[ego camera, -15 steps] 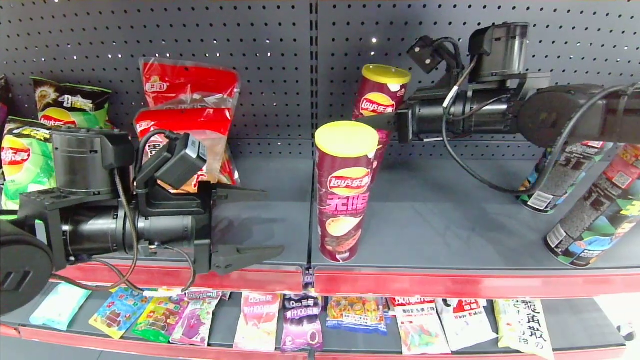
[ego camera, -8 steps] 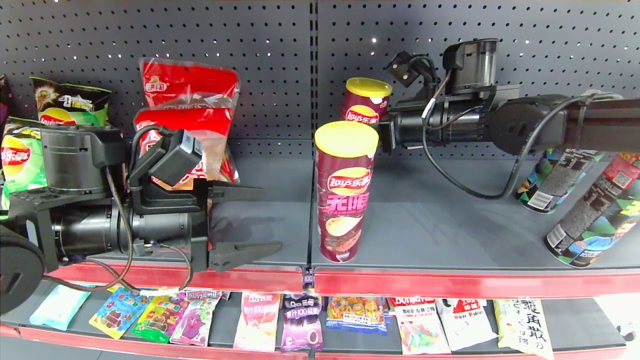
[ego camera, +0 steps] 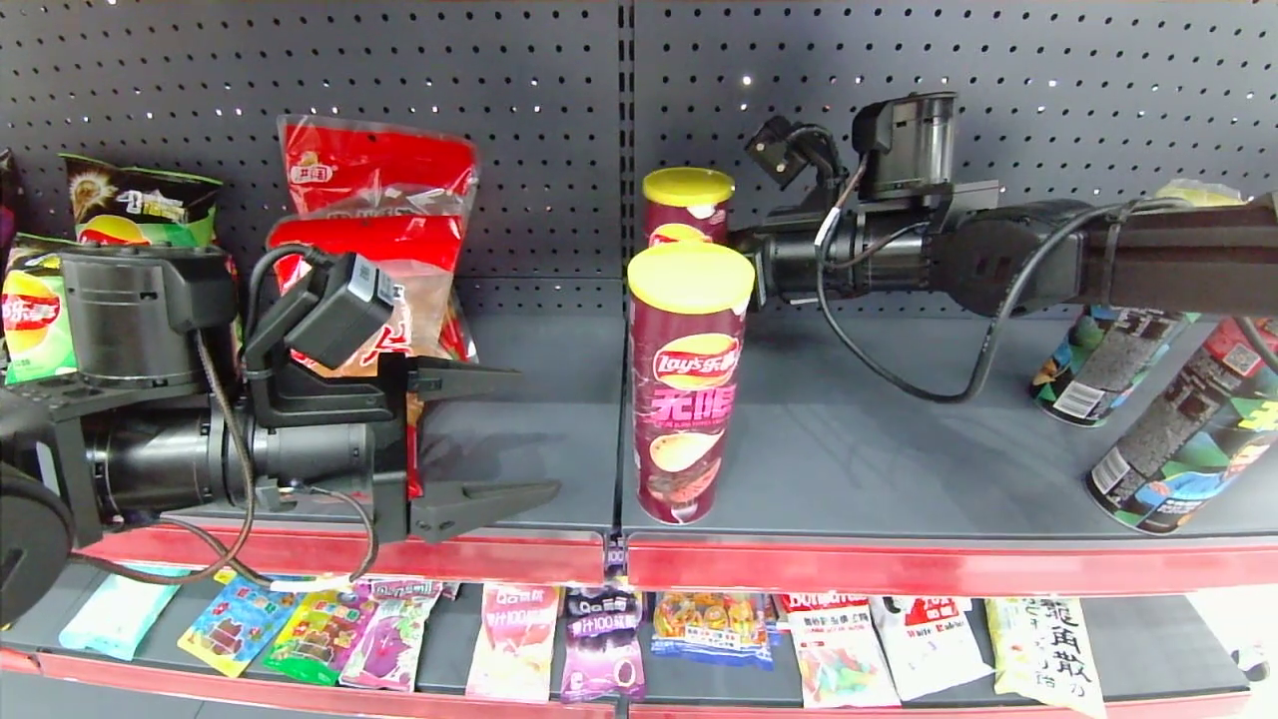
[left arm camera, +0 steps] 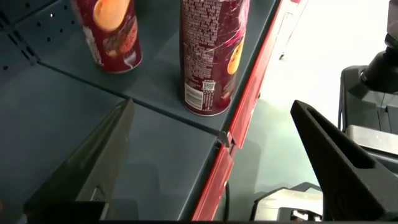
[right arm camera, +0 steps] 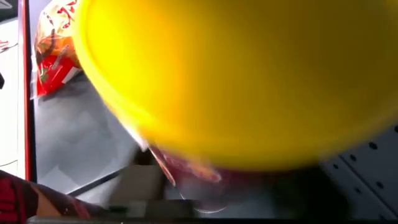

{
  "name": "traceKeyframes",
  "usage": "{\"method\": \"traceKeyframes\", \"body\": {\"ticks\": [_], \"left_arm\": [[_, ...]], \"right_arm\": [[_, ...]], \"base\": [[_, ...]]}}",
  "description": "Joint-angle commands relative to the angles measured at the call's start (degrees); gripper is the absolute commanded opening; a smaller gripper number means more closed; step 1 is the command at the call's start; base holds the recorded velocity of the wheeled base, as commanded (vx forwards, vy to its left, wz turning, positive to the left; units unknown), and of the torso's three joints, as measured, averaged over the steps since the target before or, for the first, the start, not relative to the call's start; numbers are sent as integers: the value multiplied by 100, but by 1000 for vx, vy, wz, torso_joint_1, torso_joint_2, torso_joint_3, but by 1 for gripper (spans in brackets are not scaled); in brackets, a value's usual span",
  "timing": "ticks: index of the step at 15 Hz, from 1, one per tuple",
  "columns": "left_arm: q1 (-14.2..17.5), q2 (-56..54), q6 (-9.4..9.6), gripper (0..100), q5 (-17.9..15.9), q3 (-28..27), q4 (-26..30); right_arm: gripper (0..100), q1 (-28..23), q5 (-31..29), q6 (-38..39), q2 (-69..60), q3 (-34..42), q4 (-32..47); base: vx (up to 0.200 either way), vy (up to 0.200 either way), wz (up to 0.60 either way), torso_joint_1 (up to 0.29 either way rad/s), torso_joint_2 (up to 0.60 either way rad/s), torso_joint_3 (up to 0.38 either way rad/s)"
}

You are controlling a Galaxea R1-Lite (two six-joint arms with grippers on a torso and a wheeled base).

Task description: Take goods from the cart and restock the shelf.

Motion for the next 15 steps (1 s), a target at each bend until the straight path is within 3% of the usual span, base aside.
{"method": "traceKeyframes", "body": {"ticks": [1,5,8,15], "left_arm": [[-3,-5,-3,100,1,-8,-3],[32,4,-38,100,54,-8,-3],[137,30,-126,100,265,-26,-3],[146,74,-100,100,801,132,-3]], "right_arm": [[100,5,-5,-6,-56,66,6],[100,5,-58,-6,-636,813,-3],[100,-118,-366,21,-1357,1832,-30],[100,-303,-726,30,-2737,3704,-30]], "base": [[0,0,0,0,0,0],[0,0,0,0,0,0],[0,0,0,0,0,0],[0,0,0,0,0,0]]}}
